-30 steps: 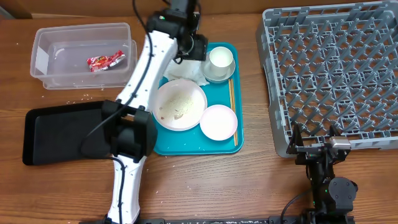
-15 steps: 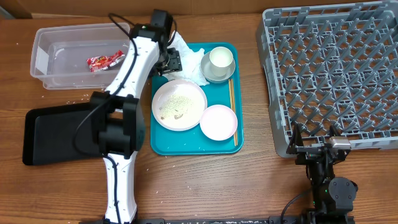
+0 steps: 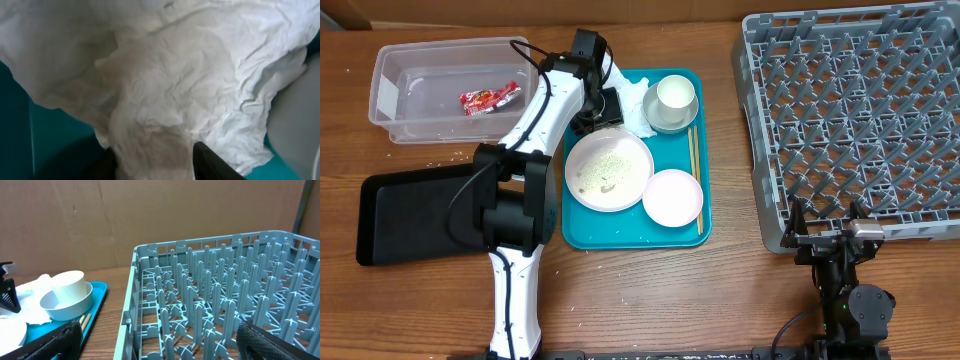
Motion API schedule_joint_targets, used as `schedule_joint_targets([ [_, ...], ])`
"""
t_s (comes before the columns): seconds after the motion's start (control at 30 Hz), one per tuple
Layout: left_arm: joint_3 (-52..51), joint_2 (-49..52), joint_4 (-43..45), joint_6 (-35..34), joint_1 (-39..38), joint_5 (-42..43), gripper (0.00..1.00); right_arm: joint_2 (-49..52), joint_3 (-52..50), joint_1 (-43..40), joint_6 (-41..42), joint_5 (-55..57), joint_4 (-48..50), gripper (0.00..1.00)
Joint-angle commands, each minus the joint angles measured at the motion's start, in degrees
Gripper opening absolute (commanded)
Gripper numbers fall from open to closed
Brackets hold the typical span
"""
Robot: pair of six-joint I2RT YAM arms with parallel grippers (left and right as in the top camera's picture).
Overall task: Sort waste into correct bins and load items into the dishwasher
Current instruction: 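Move the left gripper back to the white napkin and grasp it, then carry the napkin left and release it into the clear bin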
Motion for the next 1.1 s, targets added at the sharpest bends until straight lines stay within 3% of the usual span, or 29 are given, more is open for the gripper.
schedule_joint_targets([
  [0.0,-0.2,-0.2,0.7,-0.5,1.0,0.9,0.29,-0.5,-0.6,-0.2,-0.4,-0.1,0.3,1.0],
  [0.13,0.4,-0.3,0.2,-0.5,1.7,0.9,0.04,-0.5,-0.6,-0.2,-0.3,-0.1,0.3,1.0],
  [0.3,4.6,-0.4,-4.4,-0.5,1.8,0.9,0.04,-0.5,-0.6,-0.2,-0.3,-0.1,0.3,1.0],
  [0.77,32.3,-1.0,-27.0,0.7,2.1,-3.0,0.04,-0.5,-0.6,-0.2,-0.4,-0.1,0.3,1.0],
  [0.93,36.5,-1.0,-26.7,1.2,3.3,-8.7,0.04,-0.5,-0.6,-0.2,-0.4,-0.1,0.3,1.0],
  [1.07,37.9,-1.0,-24.3,1.0,7.0,-8.0,0.04,-0.5,-0.6,-0.2,-0.4,-0.1,0.3,1.0],
])
